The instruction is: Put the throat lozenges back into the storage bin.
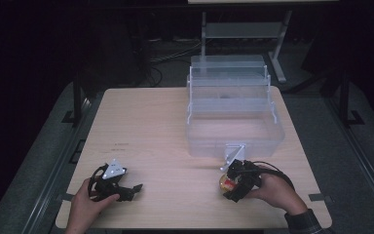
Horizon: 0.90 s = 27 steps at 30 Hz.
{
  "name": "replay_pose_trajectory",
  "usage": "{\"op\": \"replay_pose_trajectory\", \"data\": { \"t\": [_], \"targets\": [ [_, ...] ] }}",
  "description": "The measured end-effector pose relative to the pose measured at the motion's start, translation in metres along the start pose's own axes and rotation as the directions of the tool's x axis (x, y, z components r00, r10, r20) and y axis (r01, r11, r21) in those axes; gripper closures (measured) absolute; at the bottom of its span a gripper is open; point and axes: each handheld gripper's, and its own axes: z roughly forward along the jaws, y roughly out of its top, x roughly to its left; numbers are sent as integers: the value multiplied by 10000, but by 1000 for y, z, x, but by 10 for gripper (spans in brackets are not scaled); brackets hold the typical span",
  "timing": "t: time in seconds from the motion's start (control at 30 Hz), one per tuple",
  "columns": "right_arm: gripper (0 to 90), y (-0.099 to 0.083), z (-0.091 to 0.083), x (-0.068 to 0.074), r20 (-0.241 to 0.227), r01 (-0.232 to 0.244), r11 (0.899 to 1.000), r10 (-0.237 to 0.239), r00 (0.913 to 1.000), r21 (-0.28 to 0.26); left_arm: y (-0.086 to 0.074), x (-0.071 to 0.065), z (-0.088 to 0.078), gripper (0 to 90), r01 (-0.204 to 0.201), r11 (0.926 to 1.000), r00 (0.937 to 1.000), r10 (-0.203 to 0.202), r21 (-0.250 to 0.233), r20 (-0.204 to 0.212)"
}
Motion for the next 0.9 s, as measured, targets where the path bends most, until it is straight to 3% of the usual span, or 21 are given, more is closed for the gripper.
{"op": "replay_pose_trajectory", "data": {
  "t": [0.9],
  "targets": [
    [198,-24,-28,-15,124,-745,9972,746,9971,-120,0,0,0,107,-1,10000,10000,1,-1,-1]
  ]
}}
